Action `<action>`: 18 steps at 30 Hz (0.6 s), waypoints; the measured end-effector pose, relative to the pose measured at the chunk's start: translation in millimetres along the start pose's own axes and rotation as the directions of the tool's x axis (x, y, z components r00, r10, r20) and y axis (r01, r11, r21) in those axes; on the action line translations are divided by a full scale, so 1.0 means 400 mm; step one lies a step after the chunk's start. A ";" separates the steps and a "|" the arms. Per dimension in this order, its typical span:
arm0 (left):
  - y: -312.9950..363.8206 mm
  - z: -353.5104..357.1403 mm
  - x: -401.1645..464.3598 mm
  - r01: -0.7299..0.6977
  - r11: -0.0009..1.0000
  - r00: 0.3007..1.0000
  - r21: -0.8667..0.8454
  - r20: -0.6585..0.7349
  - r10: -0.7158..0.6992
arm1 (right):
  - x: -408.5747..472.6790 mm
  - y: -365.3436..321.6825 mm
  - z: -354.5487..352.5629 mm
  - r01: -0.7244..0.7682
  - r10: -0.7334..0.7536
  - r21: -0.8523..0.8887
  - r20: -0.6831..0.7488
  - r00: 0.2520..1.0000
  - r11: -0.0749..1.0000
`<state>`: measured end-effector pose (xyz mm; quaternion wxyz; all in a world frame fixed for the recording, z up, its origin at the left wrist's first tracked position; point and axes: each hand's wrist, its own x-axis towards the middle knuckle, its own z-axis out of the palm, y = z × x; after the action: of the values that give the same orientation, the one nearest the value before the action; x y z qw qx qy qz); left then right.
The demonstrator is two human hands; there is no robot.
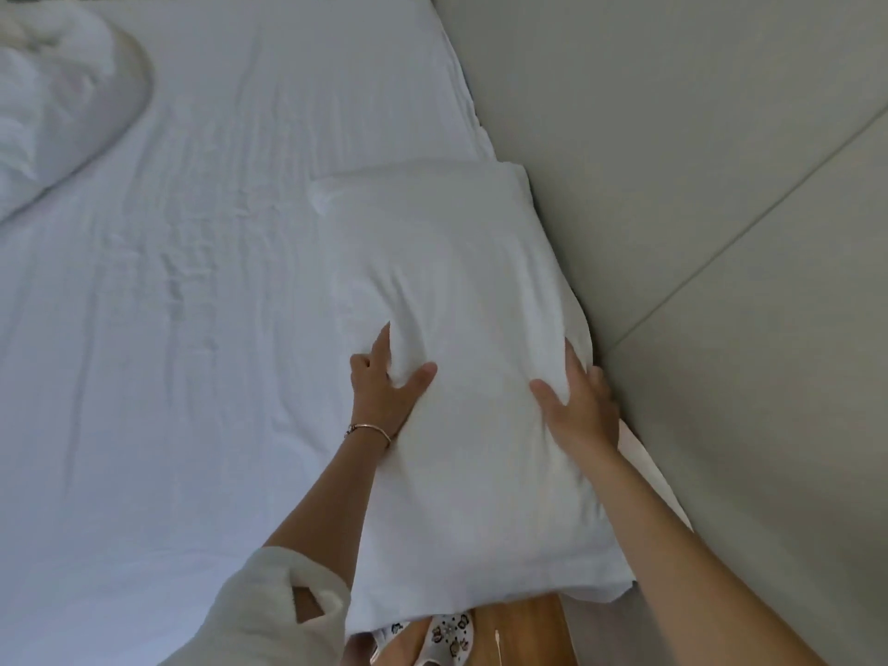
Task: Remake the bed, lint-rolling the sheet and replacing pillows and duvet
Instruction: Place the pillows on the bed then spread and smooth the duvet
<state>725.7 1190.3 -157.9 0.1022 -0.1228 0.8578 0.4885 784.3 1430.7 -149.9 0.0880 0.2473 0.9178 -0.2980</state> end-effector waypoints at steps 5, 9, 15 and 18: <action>-0.076 0.036 -0.067 0.152 0.942 0.987 0.300 -0.095 -0.129 | -0.036 0.018 0.070 -0.117 0.124 -0.069 0.097 0.988 0.991; -0.086 0.060 -0.185 -0.083 0.915 0.996 0.394 0.012 0.086 | -0.094 -0.001 0.110 -0.196 0.200 0.042 -0.146 0.969 0.980; -0.184 0.011 -0.310 -0.135 0.874 0.969 0.466 0.246 0.018 | -0.228 -0.017 0.159 -0.122 0.116 -0.022 -0.197 0.974 0.992; -0.174 -0.041 -0.342 -0.138 0.887 0.920 0.440 0.388 -0.049 | -0.296 -0.056 0.163 -0.201 0.199 -0.003 -0.129 0.972 0.980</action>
<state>876.1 1156.9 -165.8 0.2849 0.0243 0.9138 0.2885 876.0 1328.8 -154.6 0.0607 0.3562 0.8943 -0.2638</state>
